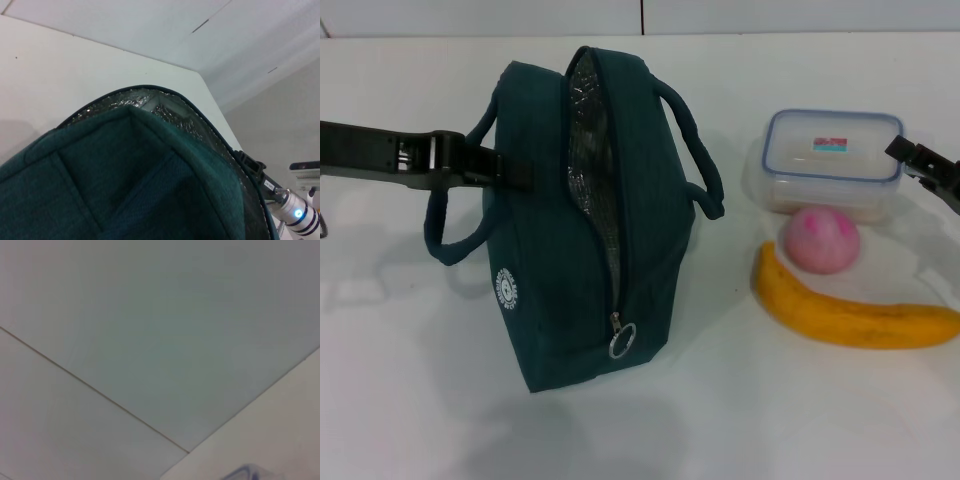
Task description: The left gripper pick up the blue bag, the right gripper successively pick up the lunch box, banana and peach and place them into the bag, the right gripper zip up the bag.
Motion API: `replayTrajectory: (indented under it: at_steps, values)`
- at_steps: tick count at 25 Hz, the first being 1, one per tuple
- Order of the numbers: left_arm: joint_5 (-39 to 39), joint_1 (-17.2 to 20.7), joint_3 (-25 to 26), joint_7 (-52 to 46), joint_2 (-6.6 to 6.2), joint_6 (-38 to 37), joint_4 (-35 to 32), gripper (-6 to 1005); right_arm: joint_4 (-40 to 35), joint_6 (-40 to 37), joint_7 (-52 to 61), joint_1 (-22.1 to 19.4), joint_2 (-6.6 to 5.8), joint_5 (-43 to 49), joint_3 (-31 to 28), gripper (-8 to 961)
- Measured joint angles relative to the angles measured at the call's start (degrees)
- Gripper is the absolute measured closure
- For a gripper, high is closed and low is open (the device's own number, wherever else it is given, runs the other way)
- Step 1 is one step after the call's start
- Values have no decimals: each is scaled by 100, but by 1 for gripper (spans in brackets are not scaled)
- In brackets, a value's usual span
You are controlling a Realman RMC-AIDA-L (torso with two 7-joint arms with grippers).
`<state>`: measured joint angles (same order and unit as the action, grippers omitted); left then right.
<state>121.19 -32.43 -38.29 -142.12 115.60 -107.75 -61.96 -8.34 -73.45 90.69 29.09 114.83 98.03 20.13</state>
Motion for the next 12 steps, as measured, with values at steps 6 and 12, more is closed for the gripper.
replayTrajectory:
  at_steps: [6, 12]
  values:
    - [0, 0, -3, 0, 26, 0, 0, 958, 1, -51, 19, -10, 13, -74, -9, 464]
    - [0, -5, -3, 1, 37, -5, 0, 958, 11, -22, 210, -4, 13, -196, -9, 467]
